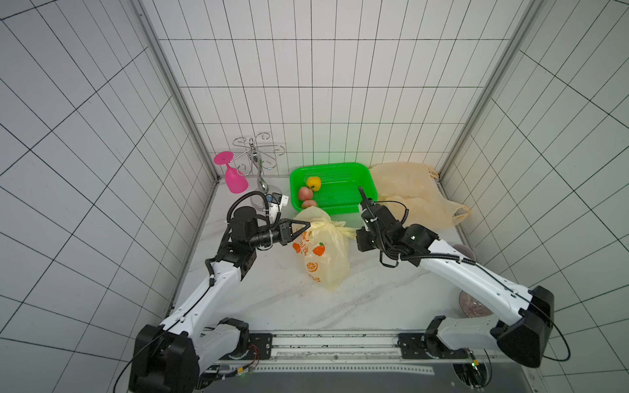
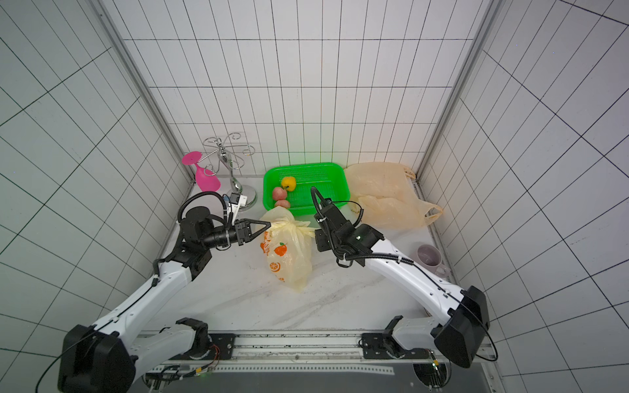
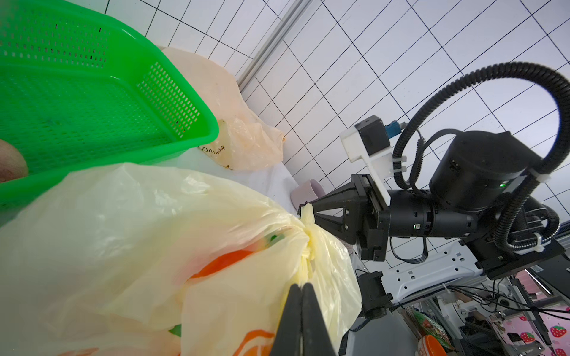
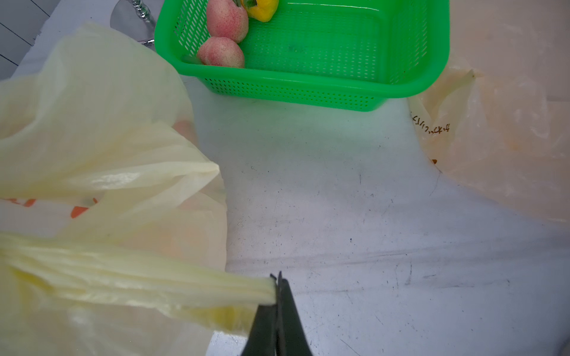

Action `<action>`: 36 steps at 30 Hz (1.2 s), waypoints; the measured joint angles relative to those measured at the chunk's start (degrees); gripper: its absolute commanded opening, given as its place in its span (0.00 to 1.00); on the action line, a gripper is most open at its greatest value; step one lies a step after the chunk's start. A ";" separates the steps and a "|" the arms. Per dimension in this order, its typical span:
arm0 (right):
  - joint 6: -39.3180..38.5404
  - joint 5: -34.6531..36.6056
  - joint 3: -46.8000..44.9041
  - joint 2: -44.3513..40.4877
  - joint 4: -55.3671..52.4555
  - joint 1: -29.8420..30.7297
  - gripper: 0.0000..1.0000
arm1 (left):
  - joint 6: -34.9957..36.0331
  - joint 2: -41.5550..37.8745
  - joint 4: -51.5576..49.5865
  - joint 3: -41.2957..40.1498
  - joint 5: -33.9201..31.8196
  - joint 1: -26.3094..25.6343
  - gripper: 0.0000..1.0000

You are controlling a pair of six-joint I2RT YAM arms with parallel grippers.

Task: Place the peach into a plastic bag & tie a knot
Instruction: Tie the plastic bag at the center of the board.

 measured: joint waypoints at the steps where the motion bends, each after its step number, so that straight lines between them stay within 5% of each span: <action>1: 0.04 -1.36 -0.02 -0.11 0.20 -0.02 0.00 | -0.81 0.02 1.99 -0.85 0.04 0.00 0.00; 9: 0.81 -6.84 -0.13 0.09 1.97 1.33 0.00 | -4.68 0.37 8.17 -2.29 -0.31 0.00 0.00; 13: 0.74 -7.45 -0.28 0.70 2.97 1.40 0.00 | -0.68 0.37 1.81 0.24 -1.29 0.00 0.01; 24: 0.33 -8.98 -1.53 2.19 6.05 2.43 0.00 | 3.10 0.87 -8.00 2.97 -1.68 0.57 0.34; 30: 0.31 -9.44 -1.90 2.21 7.08 2.51 0.00 | 5.14 0.35 -16.28 6.21 -1.05 3.72 0.39; 36: 0.28 -9.60 -1.90 2.23 7.48 2.51 0.00 | 13.44 -5.51 -32.81 12.90 -7.17 4.44 0.37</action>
